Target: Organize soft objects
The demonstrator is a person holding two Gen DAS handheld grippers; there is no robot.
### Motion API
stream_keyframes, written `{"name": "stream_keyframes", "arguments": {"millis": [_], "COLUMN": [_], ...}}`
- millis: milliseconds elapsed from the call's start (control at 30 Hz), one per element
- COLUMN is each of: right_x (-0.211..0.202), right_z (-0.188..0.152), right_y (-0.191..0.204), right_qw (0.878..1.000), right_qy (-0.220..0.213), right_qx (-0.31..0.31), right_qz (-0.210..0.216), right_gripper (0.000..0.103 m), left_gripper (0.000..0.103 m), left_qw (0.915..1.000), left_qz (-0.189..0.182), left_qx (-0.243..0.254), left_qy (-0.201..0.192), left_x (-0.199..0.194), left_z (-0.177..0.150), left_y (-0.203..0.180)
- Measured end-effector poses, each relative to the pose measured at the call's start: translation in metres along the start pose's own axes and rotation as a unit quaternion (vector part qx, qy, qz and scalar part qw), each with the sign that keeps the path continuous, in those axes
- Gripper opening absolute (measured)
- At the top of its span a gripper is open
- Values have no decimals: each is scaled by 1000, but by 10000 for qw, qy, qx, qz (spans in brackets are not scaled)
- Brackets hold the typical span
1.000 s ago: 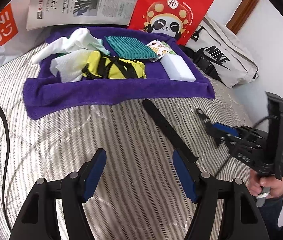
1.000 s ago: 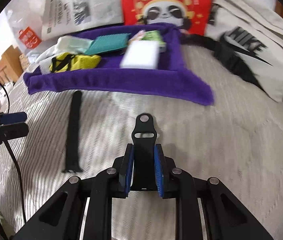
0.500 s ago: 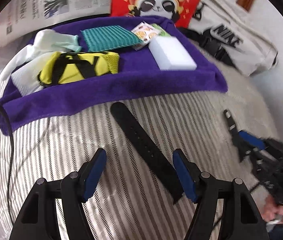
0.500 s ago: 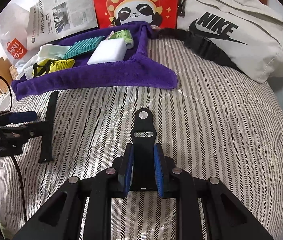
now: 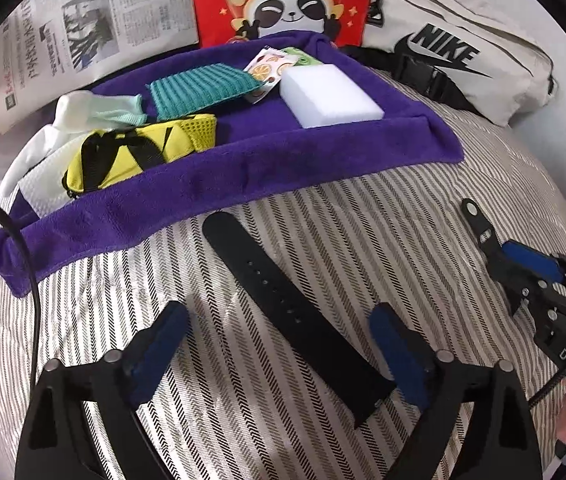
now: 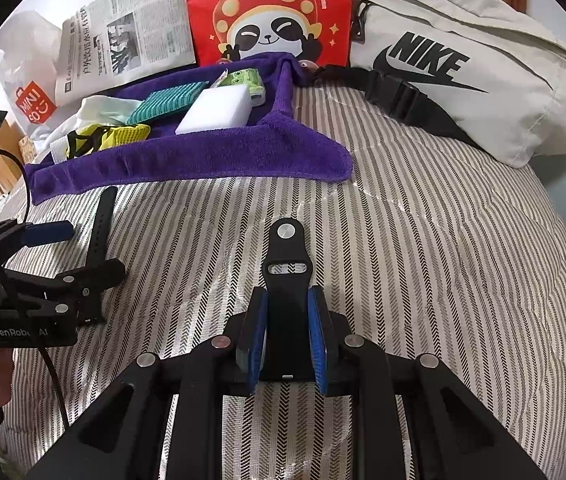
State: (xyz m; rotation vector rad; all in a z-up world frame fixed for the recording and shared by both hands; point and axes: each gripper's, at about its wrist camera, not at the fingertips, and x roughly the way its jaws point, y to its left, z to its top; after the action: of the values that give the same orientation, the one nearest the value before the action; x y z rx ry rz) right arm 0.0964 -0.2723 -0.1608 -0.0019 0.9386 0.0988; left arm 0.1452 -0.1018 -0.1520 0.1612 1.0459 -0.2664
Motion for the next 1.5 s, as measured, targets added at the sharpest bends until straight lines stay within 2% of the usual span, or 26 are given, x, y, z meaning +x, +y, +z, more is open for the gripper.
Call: {"name": "stream_keyframes", "arguments": {"millis": [200, 367, 433, 500, 533, 600, 767, 967, 1067, 1267, 1400, 1500], "right_x": [-1, -2, -2, -2, -2, -2, -2, -2, -2, 1, 3, -1], "right_z": [-2, -3, -3, -3, -3, -3, -4, -3, -2, -1, 3, 4], "right_y": [0, 1, 1, 0, 0, 0, 0, 0, -2, 6, -2, -8], "right_qw": [9999, 9999, 9999, 9999, 9999, 9999, 9998, 9998, 9998, 9999, 9997, 9985], "right_qy": [-109, -144, -147, -151, -154, -163, -176, -152, -60, -107, -33, 71], "right_qx": [23, -2, 4, 2, 6, 11, 78, 101, 197, 17, 133, 250], "right_qz": [-11, -35, -33, -27, -21, -15, 17, 20, 79, -79, 187, 472], "right_gripper": [21, 22, 22, 22, 22, 22, 22, 22, 22, 22, 21, 21], "left_gripper": [95, 82, 73, 56, 50, 22, 21, 21, 21, 21, 20, 20], "left_qw": [9999, 9997, 9997, 9999, 9999, 9999, 9996, 9998, 9999, 9997, 9996, 9988], "left_qz": [71, 136, 132, 78, 43, 12, 124, -49, -91, -81, -239, -494], "left_qx": [-20, -203, -187, -83, -41, 42, 160, 103, 102, 199, 151, -30], "left_qy": [89, 22, -25, -77, -98, -155, -188, -185, -38, -78, -53, 29], "left_x": [-5, -7, -5, -3, -2, -2, -4, -3, -4, -5, -6, -8], "left_z": [-13, -17, -13, -7, -4, -1, -4, -2, -1, -4, -3, -3], "left_y": [24, 46, 46, 42, 41, 37, 29, 34, 35, 32, 36, 44]}}
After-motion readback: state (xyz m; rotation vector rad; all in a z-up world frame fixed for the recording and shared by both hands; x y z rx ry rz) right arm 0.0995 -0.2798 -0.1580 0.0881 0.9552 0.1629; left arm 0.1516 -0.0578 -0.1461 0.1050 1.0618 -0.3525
